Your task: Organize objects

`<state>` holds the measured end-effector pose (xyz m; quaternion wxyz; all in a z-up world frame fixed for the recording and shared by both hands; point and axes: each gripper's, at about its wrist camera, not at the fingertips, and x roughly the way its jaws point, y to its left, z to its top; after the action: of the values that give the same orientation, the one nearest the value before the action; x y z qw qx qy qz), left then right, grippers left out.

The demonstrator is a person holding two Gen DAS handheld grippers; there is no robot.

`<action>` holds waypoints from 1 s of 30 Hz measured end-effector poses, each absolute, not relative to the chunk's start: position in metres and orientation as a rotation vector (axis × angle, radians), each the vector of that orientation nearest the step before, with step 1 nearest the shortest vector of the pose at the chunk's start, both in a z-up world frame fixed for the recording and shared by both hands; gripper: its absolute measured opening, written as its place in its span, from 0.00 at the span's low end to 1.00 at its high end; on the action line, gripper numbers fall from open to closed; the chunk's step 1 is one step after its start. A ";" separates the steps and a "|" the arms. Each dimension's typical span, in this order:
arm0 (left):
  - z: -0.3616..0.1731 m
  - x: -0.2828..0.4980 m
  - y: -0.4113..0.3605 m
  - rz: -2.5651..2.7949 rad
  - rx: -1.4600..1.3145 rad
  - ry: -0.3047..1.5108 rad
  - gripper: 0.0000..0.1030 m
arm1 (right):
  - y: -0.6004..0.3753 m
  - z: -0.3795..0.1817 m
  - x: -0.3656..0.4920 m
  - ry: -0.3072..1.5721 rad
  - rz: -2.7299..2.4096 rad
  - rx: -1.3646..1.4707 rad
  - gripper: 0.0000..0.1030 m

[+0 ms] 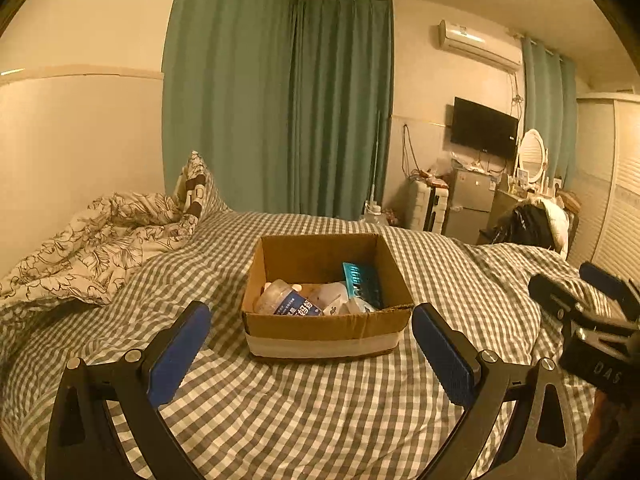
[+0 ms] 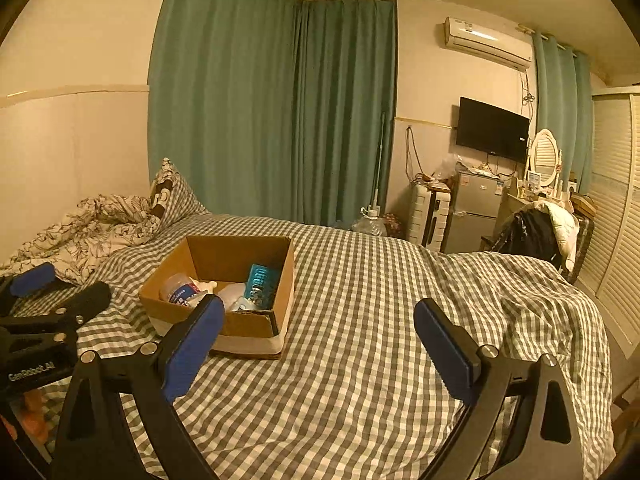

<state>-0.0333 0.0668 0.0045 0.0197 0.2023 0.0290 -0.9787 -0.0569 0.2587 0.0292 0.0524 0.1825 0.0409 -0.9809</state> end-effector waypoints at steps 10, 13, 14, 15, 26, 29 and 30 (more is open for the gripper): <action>-0.002 -0.035 0.069 -3.039 0.689 0.068 1.00 | 0.259 0.037 -0.052 0.105 -2.988 0.519 0.99; -0.004 -0.037 0.069 -3.034 0.696 0.066 1.00 | 0.259 0.036 -0.052 0.119 -2.997 0.517 0.99; -0.005 -0.037 0.069 -3.030 0.700 0.066 1.00 | 0.259 0.036 -0.053 0.119 -2.997 0.520 1.00; -0.005 -0.038 0.069 -3.027 0.707 0.068 1.00 | 0.261 0.035 -0.054 0.113 -2.993 0.526 1.00; -0.004 -0.037 0.069 -3.013 0.712 0.060 1.00 | 0.267 0.033 -0.057 0.052 -2.982 0.535 1.00; -0.004 -0.036 0.071 -3.015 0.724 0.054 1.00 | 0.269 0.033 -0.055 0.049 -2.998 0.524 1.00; -0.003 -0.036 0.071 -3.016 0.724 0.051 1.00 | 0.269 0.034 -0.055 0.045 -3.002 0.516 1.00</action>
<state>-0.0361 0.0714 -0.0034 0.0199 0.2335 0.0164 -0.9720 -0.0547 0.2692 0.0340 0.0477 0.1693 0.0147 -0.9843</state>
